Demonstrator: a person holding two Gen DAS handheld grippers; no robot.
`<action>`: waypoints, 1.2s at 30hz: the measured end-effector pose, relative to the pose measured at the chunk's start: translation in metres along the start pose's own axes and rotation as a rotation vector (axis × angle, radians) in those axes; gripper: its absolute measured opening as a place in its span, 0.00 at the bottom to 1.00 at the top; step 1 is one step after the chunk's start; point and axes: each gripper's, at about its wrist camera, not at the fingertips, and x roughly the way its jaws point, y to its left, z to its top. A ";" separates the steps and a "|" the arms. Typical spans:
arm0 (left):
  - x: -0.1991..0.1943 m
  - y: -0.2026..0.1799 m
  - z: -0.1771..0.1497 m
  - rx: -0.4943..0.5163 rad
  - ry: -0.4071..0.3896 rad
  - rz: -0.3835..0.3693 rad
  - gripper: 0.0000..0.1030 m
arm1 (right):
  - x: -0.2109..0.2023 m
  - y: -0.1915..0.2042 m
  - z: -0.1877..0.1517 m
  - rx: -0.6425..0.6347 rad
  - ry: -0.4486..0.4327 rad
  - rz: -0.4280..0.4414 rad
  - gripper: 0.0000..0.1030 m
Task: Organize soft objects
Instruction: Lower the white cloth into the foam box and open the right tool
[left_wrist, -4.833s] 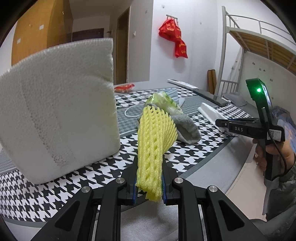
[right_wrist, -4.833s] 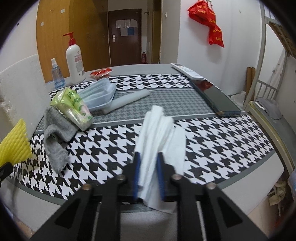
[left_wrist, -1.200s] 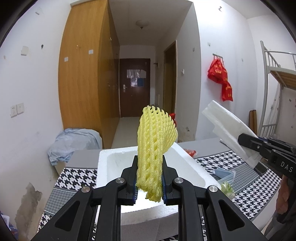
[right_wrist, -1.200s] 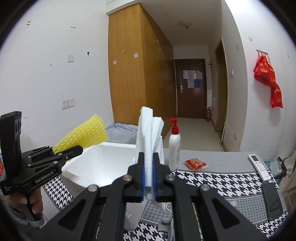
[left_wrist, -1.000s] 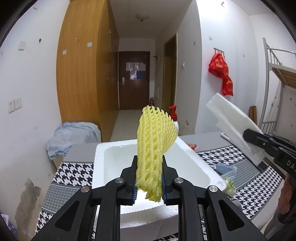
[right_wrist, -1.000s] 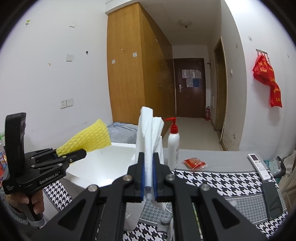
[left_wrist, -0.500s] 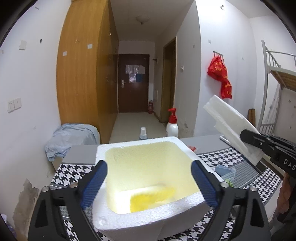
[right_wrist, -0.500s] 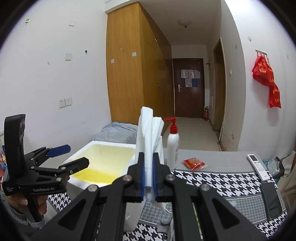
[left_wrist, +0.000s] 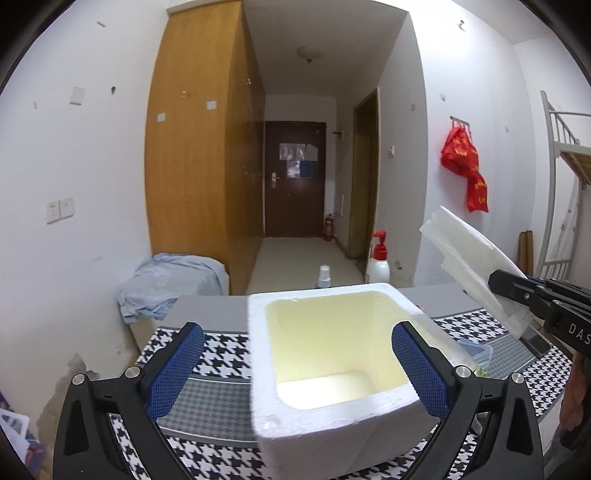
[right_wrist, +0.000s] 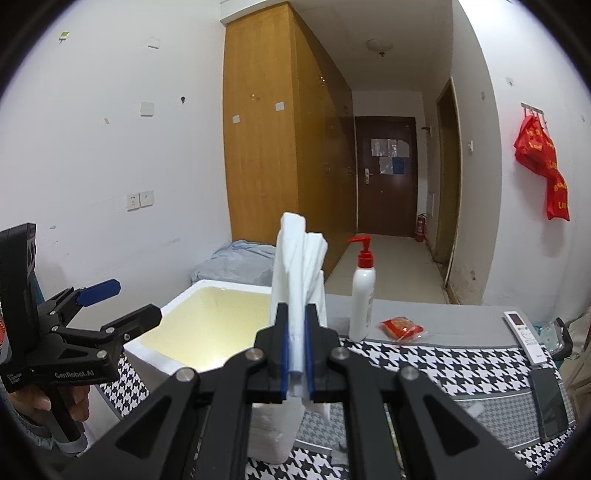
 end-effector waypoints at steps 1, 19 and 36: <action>-0.003 0.003 -0.001 -0.003 -0.006 0.005 0.99 | 0.001 0.002 0.000 -0.002 0.000 0.006 0.09; -0.020 0.042 -0.012 -0.049 -0.011 0.120 0.99 | 0.032 0.034 0.005 -0.010 0.036 0.138 0.09; -0.030 0.057 -0.021 -0.088 -0.004 0.143 0.99 | 0.057 0.052 0.003 -0.040 0.109 0.155 0.10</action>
